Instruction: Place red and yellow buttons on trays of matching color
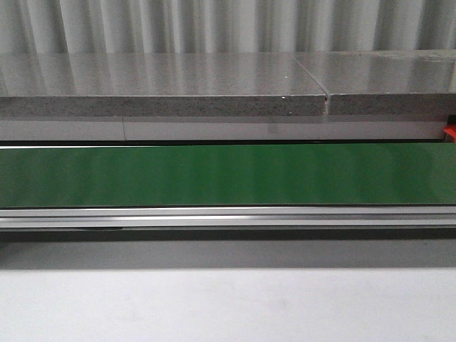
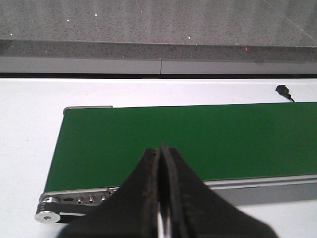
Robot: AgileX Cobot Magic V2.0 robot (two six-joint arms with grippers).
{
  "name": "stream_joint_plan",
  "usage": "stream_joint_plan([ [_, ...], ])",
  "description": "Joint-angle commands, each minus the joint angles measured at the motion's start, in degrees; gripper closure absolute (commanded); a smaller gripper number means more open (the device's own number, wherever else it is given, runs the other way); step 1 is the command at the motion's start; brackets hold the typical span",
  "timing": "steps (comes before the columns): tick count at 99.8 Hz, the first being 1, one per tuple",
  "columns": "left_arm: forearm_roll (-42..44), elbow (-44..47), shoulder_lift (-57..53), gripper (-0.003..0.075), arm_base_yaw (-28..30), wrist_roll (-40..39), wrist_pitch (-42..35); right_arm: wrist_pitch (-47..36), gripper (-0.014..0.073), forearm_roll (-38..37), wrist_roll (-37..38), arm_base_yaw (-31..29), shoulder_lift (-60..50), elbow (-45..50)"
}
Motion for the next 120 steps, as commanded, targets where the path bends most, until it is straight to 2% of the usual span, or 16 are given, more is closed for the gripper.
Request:
stream_joint_plan([
  [1, -0.5, -1.5, 0.3, 0.0741, -0.4, -0.1, -4.0, -4.3, 0.0675, -1.4, -0.7, 0.0, -0.1, -1.5],
  [27, -0.5, -1.5, 0.3, 0.0741, -0.4, -0.1, -4.0, -4.4, 0.0675, 0.0, -2.6, -0.4, -1.1, -1.5],
  [51, -0.5, -1.5, 0.3, 0.0741, -0.4, -0.1, -4.0, -6.9, 0.0675, 15.9, -21.3, -5.9, -8.2, -0.4],
  [65, -0.5, -1.5, 0.3, 0.0741, -0.4, -0.1, -4.0, -11.1, 0.0675, 23.3, -28.3, -10.6, -13.7, 4.5],
  [77, -0.5, -1.5, 0.3, 0.0741, -0.4, -0.1, -4.0, -13.5, 0.0675, 25.8, -28.7, -12.9, -19.0, 9.9],
  [101, -0.5, -1.5, 0.3, 0.0741, -0.4, -0.1, -4.0, -16.8, 0.0675, 25.9, -28.7, -13.0, -28.1, 20.5],
  [120, -0.5, -1.5, 0.3, 0.0741, -0.4, -0.1, -4.0, -17.9, 0.0675, 25.9, -28.6, -13.0, -32.8, 25.5],
])
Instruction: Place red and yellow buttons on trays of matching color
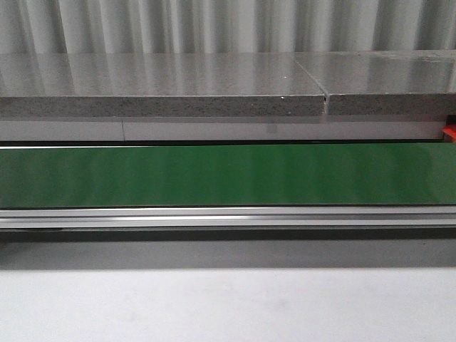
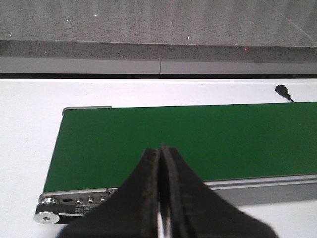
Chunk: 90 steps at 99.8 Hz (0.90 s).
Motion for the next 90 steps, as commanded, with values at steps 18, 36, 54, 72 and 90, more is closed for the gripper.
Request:
stream_joint_plan([
  [18, -0.5, -1.5, 0.3, 0.0741, -0.4, -0.1, -3.9, -11.2, 0.0675, 0.2, -0.2, -0.4, -1.1, 4.2],
  [36, -0.5, -1.5, 0.3, 0.0741, -0.4, -0.1, -3.9, -15.0, 0.0675, 0.2, 0.6, -0.4, -1.1, 6.8],
  [54, -0.5, -1.5, 0.3, 0.0741, -0.4, -0.1, -3.9, -15.5, 0.0675, 0.2, 0.6, -0.4, -1.1, 6.8],
  [72, -0.5, -1.5, 0.3, 0.0741, -0.4, -0.1, -3.9, -15.5, 0.0675, 0.2, 0.6, -0.4, -1.1, 6.8],
  [90, -0.5, -1.5, 0.3, 0.0741, -0.4, -0.1, -3.9, -15.5, 0.0675, 0.2, 0.6, -0.4, -1.1, 6.8],
])
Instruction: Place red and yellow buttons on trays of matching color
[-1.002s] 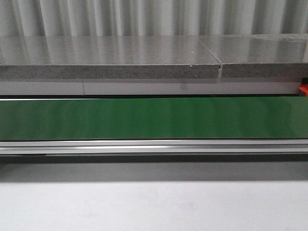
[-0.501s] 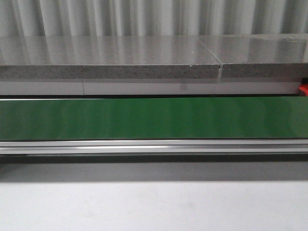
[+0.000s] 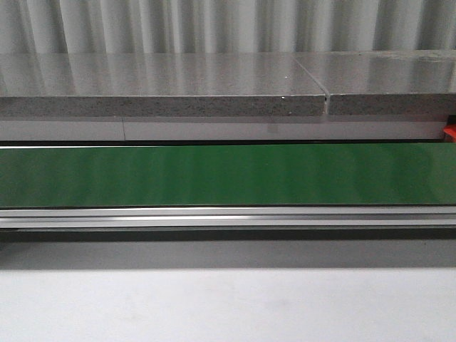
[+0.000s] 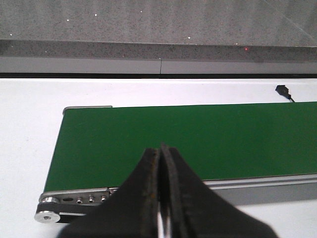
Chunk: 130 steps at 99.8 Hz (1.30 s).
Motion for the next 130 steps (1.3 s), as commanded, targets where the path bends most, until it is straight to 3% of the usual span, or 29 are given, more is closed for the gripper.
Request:
stream_joint_plan([
  [1, -0.5, -1.5, 0.3, 0.0741, -0.4, -0.1, -4.0, -4.9, 0.0675, 0.2, 0.1, -0.4, -0.6, -0.9],
  [67, -0.5, -1.5, 0.3, 0.0741, -0.4, -0.1, -4.5, -4.9, 0.0675, 0.2, 0.1, -0.4, -0.6, -0.9],
  [102, 0.7, -0.5, -0.1, 0.0741, -0.4, -0.1, -12.0, -4.9, 0.0675, 0.2, 0.1, -0.4, -0.6, -0.9],
  [130, 3.6, 10.2, -8.8, 0.0741, -0.4, -0.1, -22.7, -4.9, 0.0675, 0.2, 0.1, -0.4, -0.6, -0.9],
])
